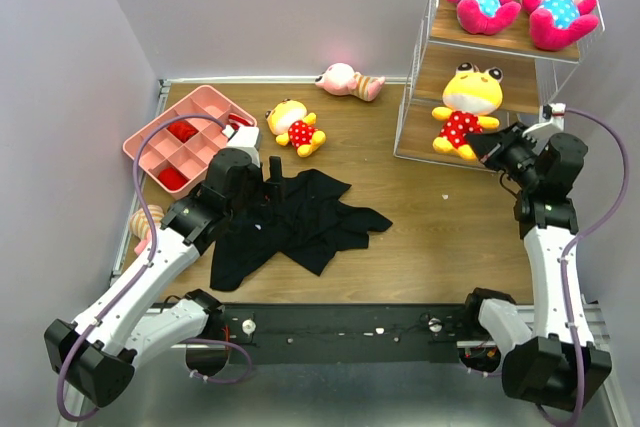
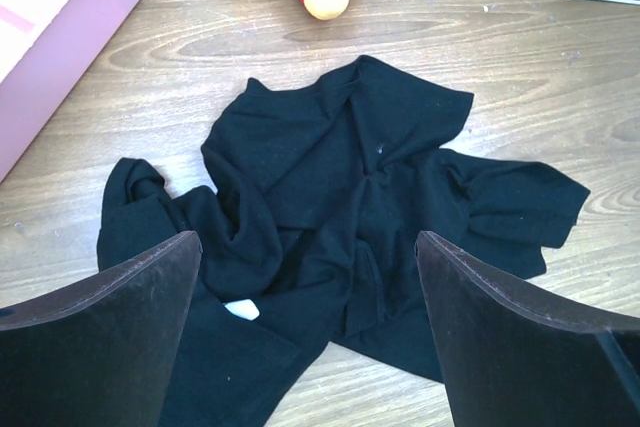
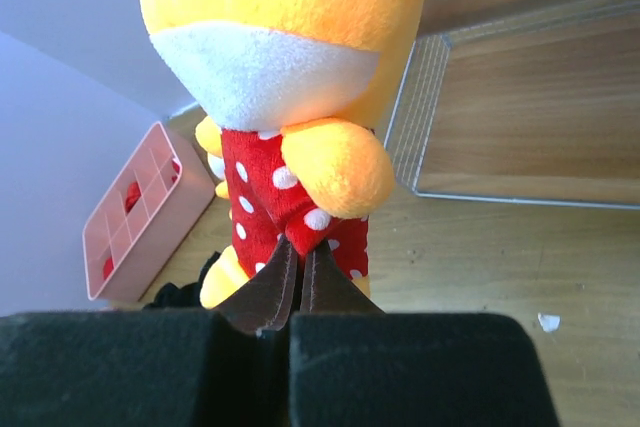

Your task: Place and organize the stuffed toys onto the shelf

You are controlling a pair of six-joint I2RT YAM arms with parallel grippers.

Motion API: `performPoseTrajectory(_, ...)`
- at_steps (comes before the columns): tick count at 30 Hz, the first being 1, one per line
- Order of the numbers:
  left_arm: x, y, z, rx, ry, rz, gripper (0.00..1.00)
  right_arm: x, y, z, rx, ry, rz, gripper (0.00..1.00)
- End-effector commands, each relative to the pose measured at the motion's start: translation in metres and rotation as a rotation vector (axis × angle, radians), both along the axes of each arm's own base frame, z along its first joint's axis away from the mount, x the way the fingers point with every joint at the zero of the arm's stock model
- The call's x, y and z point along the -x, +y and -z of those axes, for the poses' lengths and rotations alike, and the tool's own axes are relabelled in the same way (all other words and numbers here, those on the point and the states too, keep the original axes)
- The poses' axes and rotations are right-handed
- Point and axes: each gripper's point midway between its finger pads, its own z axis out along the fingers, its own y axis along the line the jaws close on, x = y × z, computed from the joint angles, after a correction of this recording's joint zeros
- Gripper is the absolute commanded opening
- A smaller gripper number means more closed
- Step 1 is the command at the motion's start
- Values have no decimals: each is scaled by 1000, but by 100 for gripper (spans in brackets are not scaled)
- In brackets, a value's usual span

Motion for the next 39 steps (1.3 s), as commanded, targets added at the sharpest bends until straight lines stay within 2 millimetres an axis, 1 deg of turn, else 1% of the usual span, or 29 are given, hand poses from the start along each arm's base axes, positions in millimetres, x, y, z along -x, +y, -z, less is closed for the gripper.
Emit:
performPoseTrajectory(1,3,-4,-7,18,-25,33,98,-22,-6,-45,-35,-132,30,1)
performPoseTrajectory(2,3,-5,-8,19,-27,36,98,-25,-7,-49,-41,-137,35,1)
performPoseTrajectory(4,3,-5,-9,23,-28,38,98,-31,-8,-49,-58,-129,34,1)
performPoseTrajectory(5,4,-5,-8,21,-28,40,98,-36,-9,-45,-67,-113,38,1)
performPoseTrajectory(7,4,-6,-9,26,-29,42,98,-41,-10,-50,-83,-126,42,1)
performPoseTrajectory(8,4,-6,-8,25,-27,45,98,-46,-11,-47,-92,-115,43,1)
performPoseTrajectory(10,4,-7,-9,29,-29,46,98,-51,-10,-53,-104,-129,37,1)
performPoseTrajectory(12,4,-7,-10,32,-29,48,98,-59,-10,-50,-118,-115,39,1)
performPoseTrajectory(14,5,-7,-10,33,-30,50,98,-64,-8,-56,-126,-123,37,1)
performPoseTrajectory(15,5,-7,-11,35,-32,51,98,-70,-6,-52,-129,-109,34,1)
performPoseTrajectory(16,5,-7,-11,36,-34,51,98,-72,-5,-57,-130,-115,29,1)
performPoseTrajectory(19,5,-7,-12,36,-35,50,98,-82,0,-54,-148,-99,22,1)
performPoseTrajectory(25,6,-7,-13,40,-39,52,98,-92,3,-55,-184,-114,47,2)
performPoseTrajectory(29,6,-8,-15,46,-46,55,98,-100,7,-52,-216,-110,45,6)
performPoseTrajectory(30,7,-7,-15,45,-46,55,98,-103,8,-48,-218,-103,46,6)
performPoseTrajectory(35,7,-8,-15,49,-44,56,98,-112,8,-44,-233,-94,60,10)
performPoseTrajectory(37,7,-9,-15,49,-45,60,98,-114,10,-47,-236,-118,51,11)
performPoseTrajectory(39,7,-9,-16,52,-46,62,98,-116,11,-46,-235,-118,54,11)
